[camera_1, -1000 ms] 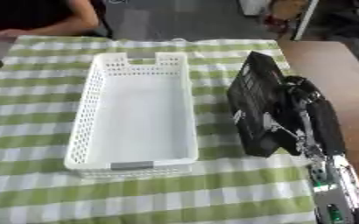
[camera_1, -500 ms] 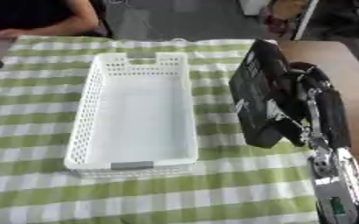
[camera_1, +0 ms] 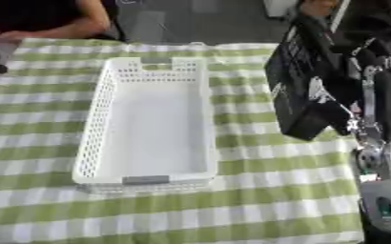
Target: Pick up objects on the table and place them in the box.
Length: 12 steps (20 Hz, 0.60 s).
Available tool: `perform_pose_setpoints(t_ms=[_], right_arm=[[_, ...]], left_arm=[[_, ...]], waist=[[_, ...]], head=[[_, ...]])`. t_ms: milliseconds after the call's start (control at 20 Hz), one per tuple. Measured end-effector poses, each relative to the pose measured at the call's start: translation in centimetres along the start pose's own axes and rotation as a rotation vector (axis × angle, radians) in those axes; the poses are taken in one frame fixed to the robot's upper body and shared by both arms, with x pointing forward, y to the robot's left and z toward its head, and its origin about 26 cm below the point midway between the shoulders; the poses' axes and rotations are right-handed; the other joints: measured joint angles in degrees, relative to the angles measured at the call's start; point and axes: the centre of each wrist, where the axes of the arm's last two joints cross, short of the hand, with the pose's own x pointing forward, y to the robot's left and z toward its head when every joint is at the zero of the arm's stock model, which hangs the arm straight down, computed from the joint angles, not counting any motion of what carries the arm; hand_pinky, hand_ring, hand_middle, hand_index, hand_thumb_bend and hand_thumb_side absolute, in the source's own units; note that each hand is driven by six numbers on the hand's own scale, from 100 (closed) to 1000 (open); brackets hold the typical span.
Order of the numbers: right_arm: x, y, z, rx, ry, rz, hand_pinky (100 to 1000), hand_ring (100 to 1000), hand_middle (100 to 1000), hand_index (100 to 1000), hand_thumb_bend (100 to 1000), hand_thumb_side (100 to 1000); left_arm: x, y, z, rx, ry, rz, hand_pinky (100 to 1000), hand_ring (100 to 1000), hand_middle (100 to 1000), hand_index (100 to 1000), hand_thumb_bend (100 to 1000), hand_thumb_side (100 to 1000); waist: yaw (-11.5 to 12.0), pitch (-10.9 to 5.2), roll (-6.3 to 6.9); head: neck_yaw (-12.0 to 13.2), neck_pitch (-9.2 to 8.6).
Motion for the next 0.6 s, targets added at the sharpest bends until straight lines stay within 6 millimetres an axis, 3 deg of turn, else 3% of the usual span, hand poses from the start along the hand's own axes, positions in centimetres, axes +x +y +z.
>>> perform_pose_setpoints(t_ms=[600], right_arm=[[2.4,-0.8,-2.4,-0.028,-0.114,-0.057,233,468,778,690,100,100]], left_arm=[[0.0,0.0,0.0,-0.004,0.005,0.002,659,664,798,726,505,817]], waist=[[0.3,-0.21,-0.03]], head=[[0.5,0.00]])
